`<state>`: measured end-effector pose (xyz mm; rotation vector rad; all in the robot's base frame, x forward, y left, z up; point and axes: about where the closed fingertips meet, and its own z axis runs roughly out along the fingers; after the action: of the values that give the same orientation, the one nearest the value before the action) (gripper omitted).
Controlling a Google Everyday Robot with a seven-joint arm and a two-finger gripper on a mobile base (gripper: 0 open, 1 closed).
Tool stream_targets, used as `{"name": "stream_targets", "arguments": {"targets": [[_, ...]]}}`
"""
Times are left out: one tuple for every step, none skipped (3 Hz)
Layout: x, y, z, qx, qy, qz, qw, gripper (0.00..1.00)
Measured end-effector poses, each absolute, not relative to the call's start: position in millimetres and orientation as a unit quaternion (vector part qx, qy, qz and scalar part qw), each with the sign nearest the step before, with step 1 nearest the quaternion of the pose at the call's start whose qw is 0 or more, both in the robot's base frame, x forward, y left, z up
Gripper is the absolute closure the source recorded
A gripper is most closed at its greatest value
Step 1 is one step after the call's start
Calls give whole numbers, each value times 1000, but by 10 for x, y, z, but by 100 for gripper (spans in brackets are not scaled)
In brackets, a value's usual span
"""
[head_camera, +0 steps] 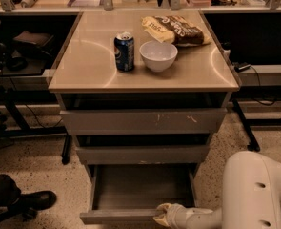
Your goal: Open bottom drawer
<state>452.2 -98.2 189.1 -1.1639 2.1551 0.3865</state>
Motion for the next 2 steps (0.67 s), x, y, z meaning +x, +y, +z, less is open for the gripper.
{"name": "stream_targets", "arguments": {"targets": [[4343,-1025,1834,-432,830,150,319,100],[4339,-1004,1897,-432,830,150,319,100]]}}
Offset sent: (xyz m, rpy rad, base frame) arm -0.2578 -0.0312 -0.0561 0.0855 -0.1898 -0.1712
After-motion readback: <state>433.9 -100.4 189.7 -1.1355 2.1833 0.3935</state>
